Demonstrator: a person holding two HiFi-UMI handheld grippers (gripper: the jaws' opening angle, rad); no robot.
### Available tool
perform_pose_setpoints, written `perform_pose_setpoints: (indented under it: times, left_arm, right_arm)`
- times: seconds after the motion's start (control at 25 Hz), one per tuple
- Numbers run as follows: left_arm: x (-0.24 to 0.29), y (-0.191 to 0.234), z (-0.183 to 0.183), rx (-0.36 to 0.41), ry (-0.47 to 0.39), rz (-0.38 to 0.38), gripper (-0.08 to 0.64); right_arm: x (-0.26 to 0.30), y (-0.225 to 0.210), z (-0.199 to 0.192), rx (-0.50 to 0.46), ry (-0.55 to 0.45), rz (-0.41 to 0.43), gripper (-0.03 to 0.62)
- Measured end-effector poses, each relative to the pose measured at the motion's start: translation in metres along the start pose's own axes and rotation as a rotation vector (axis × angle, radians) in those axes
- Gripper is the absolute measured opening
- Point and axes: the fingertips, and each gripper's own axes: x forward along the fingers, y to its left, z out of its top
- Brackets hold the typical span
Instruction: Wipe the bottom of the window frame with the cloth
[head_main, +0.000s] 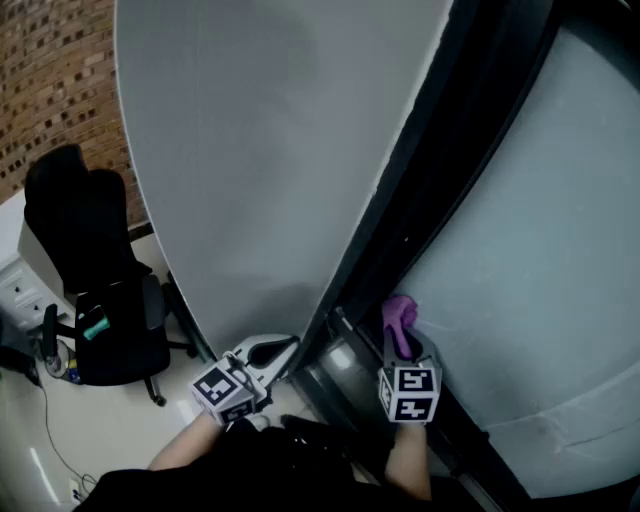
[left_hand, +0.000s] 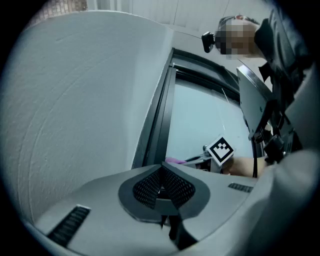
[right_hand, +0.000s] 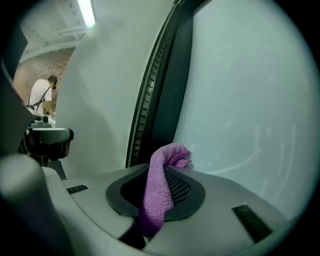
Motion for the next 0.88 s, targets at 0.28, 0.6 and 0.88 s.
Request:
perform_pose_setpoints:
  times: [0.28,0.6,0.88]
  left_arm:
    - [0.0,0.006,-0.01,-0.027,0.025,-0.013,0.0]
    - [0.001,-0.005,-0.011,0.025,0.076,-0.071,0.0]
    - [0.006,-0.009,-0.021,0.005,0.097,-0.136,0.0]
  right_arm:
    - [0.038,0.022,-0.023,-0.132,0.173,0.041,0.066]
    - [0.05,0.03,-0.026,-0.28,0.26,0.024,0.066]
    - [0.043,0.032,-0.026,-0.278,0.247,-0.021,0.067]
